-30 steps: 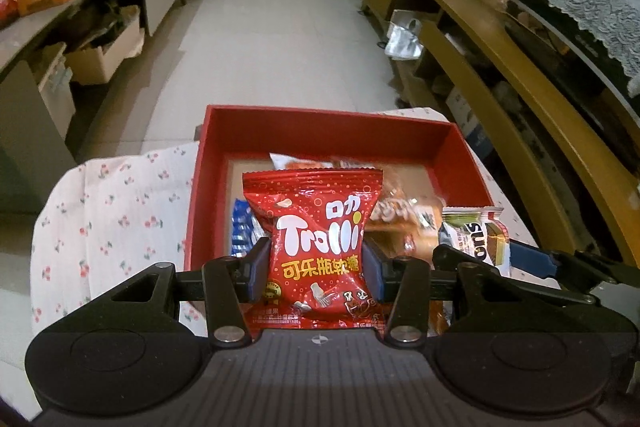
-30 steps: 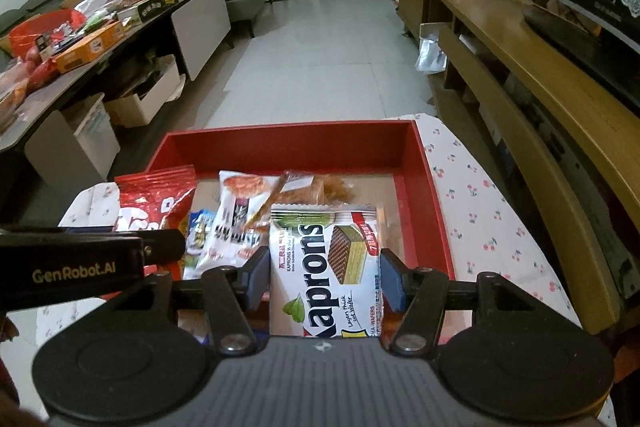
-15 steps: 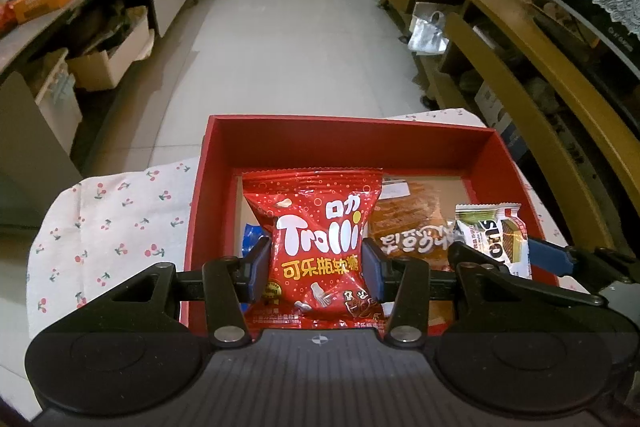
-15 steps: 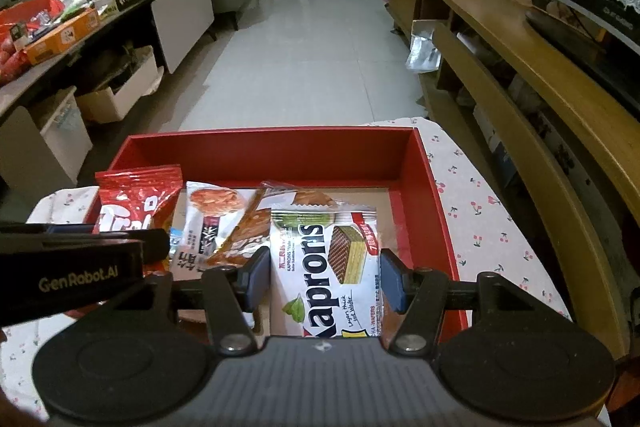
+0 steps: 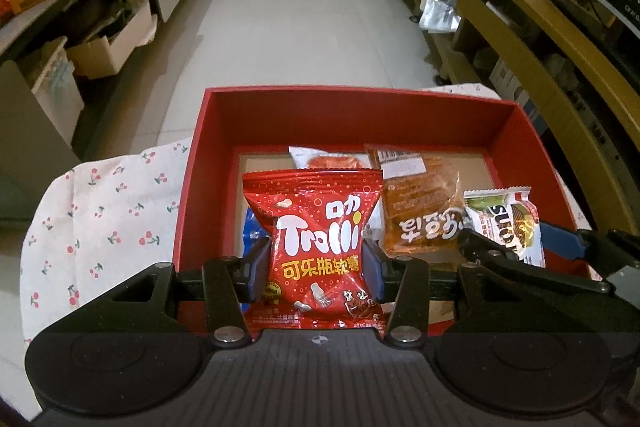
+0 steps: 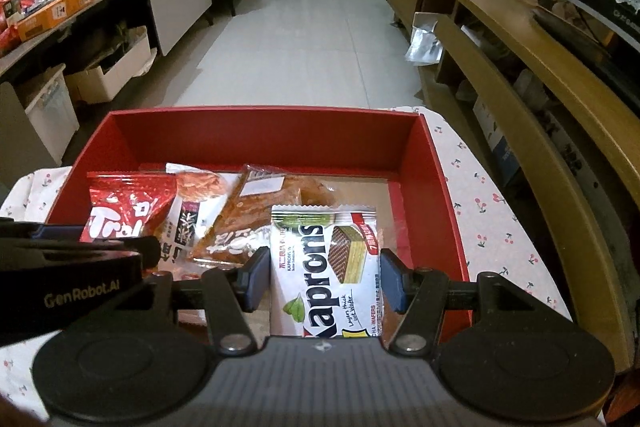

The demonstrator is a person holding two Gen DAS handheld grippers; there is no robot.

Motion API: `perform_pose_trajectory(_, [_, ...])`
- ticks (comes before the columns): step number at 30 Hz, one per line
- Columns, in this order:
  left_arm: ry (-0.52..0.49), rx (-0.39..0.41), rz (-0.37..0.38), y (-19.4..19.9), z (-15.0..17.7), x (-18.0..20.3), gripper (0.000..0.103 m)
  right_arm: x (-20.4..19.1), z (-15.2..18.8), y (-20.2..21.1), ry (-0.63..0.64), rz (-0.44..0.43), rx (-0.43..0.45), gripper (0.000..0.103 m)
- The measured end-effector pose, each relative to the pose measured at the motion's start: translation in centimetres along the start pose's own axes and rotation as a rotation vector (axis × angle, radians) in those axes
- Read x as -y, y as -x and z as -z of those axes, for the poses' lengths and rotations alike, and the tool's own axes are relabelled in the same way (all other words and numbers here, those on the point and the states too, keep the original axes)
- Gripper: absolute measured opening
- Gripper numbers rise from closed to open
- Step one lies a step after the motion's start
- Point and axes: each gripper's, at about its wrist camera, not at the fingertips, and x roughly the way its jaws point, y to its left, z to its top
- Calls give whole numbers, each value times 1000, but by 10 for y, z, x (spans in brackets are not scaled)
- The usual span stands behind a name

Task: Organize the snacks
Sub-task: 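Lower the Trolli bag and Kapronos pack into the box and open both grippers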

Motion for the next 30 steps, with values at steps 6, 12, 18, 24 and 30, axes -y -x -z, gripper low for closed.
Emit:
perform_pose_trajectory(6, [4,-5,-3,-1,1,-1,56,-2,1,-2,5,5,4,74])
perform_pose_trajectory(12, [1,0,-11,0,2,0,59,-4,1,-1,21,17,14,74])
perform_pose_trajectory(18, [-4,6,-19,2,2,0,62,-6,2,0,29,23,15,74])
perform_pose_trajectory(24, [-3,9,-15,5,3,-1,66,-5,1,-1,21,31,17,74])
perform_pose_trajectory(30, [-7,20,-8,10,4,0,70,-1,-1,2,12,30,21,75])
